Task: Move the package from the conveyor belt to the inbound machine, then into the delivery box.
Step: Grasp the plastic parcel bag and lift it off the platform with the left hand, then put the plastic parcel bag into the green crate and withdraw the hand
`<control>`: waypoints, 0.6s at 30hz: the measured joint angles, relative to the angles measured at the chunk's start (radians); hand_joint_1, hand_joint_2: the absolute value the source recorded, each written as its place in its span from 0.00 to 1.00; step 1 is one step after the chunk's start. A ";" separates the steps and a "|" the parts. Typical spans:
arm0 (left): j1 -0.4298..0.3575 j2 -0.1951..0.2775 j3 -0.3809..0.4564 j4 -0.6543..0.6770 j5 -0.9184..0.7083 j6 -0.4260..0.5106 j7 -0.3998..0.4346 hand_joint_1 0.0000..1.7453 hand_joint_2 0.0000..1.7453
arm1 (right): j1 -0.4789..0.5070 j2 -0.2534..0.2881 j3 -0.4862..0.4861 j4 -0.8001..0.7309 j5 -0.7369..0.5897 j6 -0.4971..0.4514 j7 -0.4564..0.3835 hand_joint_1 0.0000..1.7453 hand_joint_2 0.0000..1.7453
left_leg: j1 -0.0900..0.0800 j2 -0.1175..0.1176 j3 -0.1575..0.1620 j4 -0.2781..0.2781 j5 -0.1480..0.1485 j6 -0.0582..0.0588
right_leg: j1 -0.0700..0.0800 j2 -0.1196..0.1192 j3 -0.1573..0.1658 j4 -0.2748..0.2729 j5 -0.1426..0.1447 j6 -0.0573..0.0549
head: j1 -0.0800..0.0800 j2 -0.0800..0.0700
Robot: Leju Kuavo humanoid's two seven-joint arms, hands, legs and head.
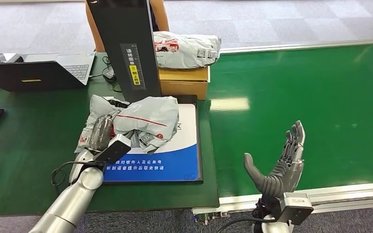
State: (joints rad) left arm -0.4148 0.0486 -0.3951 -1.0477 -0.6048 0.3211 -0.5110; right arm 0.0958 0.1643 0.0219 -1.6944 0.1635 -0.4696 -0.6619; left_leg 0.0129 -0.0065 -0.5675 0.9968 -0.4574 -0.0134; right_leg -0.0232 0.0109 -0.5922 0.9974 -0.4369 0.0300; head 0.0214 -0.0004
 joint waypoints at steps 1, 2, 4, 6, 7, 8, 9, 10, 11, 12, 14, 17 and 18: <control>0.012 0.000 0.020 -0.021 0.004 0.007 -0.010 1.00 1.00 | 0.000 0.002 -0.002 0.000 0.004 0.002 0.000 0.00 1.00 | 0.000 0.000 0.000 0.000 0.000 0.000 | 0.000 0.000 0.000 0.000 0.000 0.000 | 0.000 0.000; 0.022 -0.001 0.039 -0.036 0.010 0.014 -0.022 1.00 1.00 | -0.001 0.003 -0.006 0.001 0.008 0.004 0.000 0.00 1.00 | 0.000 0.000 0.000 0.000 0.000 0.000 | 0.000 0.000 0.000 0.000 0.000 0.000 | 0.000 0.000; 0.030 -0.002 0.077 -0.056 0.034 0.027 -0.043 1.00 1.00 | -0.006 0.006 -0.014 0.002 0.011 0.008 0.000 0.00 1.00 | 0.000 0.000 0.000 0.000 0.000 0.000 | 0.000 0.000 0.000 0.000 0.000 0.000 | 0.000 0.000; 0.031 -0.003 0.113 -0.068 0.057 0.036 -0.055 1.00 1.00 | -0.011 0.008 -0.021 0.004 0.014 0.009 0.000 0.00 1.00 | 0.000 0.000 0.000 0.000 0.000 0.000 | 0.000 0.000 0.000 0.000 0.000 0.000 | 0.000 0.000; 0.031 -0.003 0.130 -0.073 0.065 0.044 -0.057 1.00 1.00 | -0.012 0.009 -0.023 0.004 0.014 0.008 0.000 0.00 1.00 | 0.000 0.000 0.000 0.000 0.000 0.000 | 0.000 0.000 0.000 0.000 0.000 0.000 | 0.000 0.000; 0.031 -0.003 0.146 -0.077 0.072 0.053 -0.058 1.00 1.00 | -0.013 0.010 -0.025 0.004 0.015 0.007 0.000 0.00 1.00 | 0.000 0.000 0.000 0.000 0.000 0.000 | 0.000 0.000 0.000 0.000 0.000 0.000 | 0.000 0.000; 0.032 -0.004 0.161 -0.080 0.077 0.062 -0.058 1.00 1.00 | -0.013 0.012 -0.027 0.005 0.016 0.005 0.000 0.00 1.00 | 0.000 0.000 0.000 0.000 0.000 0.000 | 0.000 0.000 0.000 0.000 0.000 0.000 | 0.000 0.000; 0.033 -0.005 0.176 -0.084 0.081 0.070 -0.058 1.00 1.00 | -0.013 0.014 -0.028 0.005 0.017 0.003 0.001 0.00 1.00 | 0.000 0.000 0.000 0.000 0.000 0.000 | 0.000 0.000 0.000 0.000 0.000 0.000 | 0.000 0.000; 0.036 -0.005 0.188 -0.087 0.081 0.079 -0.057 1.00 1.00 | -0.013 0.015 -0.029 0.005 0.017 0.000 0.001 0.00 1.00 | 0.000 0.000 0.000 0.000 0.000 0.000 | 0.000 0.000 0.000 0.000 0.000 0.000 | 0.000 0.000; 0.040 -0.006 0.199 -0.092 0.077 0.089 -0.054 1.00 1.00 | -0.013 0.016 -0.029 0.005 0.018 -0.002 0.001 0.00 1.00 | 0.000 0.000 0.000 0.000 0.000 0.000 | 0.000 0.000 0.000 0.000 0.000 0.000 | 0.000 0.000; 0.053 -0.008 0.219 -0.099 0.060 0.123 -0.041 1.00 1.00 | -0.013 0.017 -0.029 0.005 0.018 -0.005 0.000 0.00 1.00 | 0.000 0.000 0.000 0.000 0.000 0.000 | 0.000 0.000 0.000 0.000 0.000 0.000 | 0.000 0.000; 0.064 -0.010 0.255 -0.100 0.042 0.191 -0.012 1.00 1.00 | -0.014 0.020 -0.030 0.008 0.018 -0.008 0.000 0.00 1.00 | 0.000 0.000 -0.001 0.000 0.000 0.000 | 0.000 0.000 -0.001 0.000 0.000 0.000 | 0.000 0.000; 0.063 -0.011 0.271 -0.096 0.048 0.210 -0.006 1.00 1.00 | -0.015 0.022 -0.030 0.010 0.018 -0.010 0.001 0.00 1.00 | 0.000 0.000 -0.001 0.000 0.000 0.000 | 0.000 0.000 -0.001 0.000 0.000 0.000 | 0.000 0.000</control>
State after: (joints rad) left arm -0.3519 0.0379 -0.1239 -1.1441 -0.5564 0.5309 -0.5170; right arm 0.0808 0.1860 -0.0076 -1.6848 0.1813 -0.4791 -0.6613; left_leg 0.0129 -0.0064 -0.5684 0.9969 -0.4573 -0.0135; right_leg -0.0231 0.0110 -0.5933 0.9974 -0.4368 0.0300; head 0.0214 -0.0004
